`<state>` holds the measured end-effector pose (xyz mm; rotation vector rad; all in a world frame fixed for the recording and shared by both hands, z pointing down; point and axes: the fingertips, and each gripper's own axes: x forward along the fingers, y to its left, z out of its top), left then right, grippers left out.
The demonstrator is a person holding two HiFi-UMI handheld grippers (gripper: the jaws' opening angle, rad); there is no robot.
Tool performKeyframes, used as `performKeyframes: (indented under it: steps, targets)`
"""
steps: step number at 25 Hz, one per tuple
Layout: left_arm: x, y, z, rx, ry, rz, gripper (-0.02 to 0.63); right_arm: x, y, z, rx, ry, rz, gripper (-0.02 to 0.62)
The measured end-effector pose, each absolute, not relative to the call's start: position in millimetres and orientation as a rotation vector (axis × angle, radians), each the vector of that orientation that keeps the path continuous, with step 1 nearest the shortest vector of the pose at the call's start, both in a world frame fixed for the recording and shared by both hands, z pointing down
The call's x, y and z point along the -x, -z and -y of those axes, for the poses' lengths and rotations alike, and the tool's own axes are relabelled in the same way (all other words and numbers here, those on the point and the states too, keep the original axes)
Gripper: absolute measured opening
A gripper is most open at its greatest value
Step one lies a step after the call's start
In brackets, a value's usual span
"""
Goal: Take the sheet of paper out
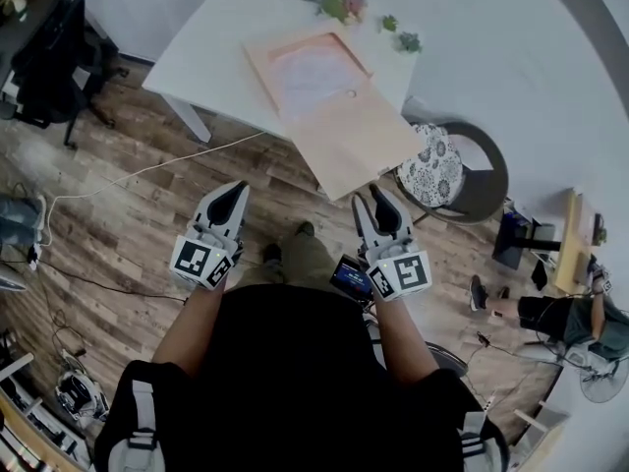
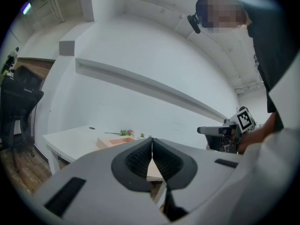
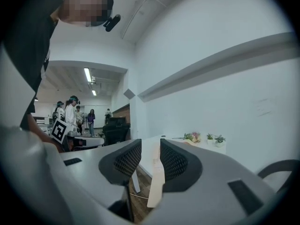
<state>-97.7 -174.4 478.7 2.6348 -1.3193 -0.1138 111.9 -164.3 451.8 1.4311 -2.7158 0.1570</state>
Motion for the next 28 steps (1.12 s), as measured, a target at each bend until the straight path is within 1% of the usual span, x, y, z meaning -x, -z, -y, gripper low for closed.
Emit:
performKeyframes:
  steps: [11, 17, 22, 28]
  targets:
    - [97, -476, 287, -2.661, 0.081, 1.314, 0.005, -101, -462, 275, -1.431, -0.216, 2.771, 0.13]
    - [83, -472, 361, -2.675, 0.026, 1.287, 0.005, -120, -462, 351, -1.493, -0.376, 2.795, 0.132]
    - [68, -477, 418, -2.68, -0.023, 1.255, 0.004, -138, -477, 410, -1.534, -0.751, 2.82, 0.141]
    - [50, -487, 463, -2.691, -0.037, 1.21, 0.005, -152, -525, 466, -1.554, -1.524, 2.767, 0.15]
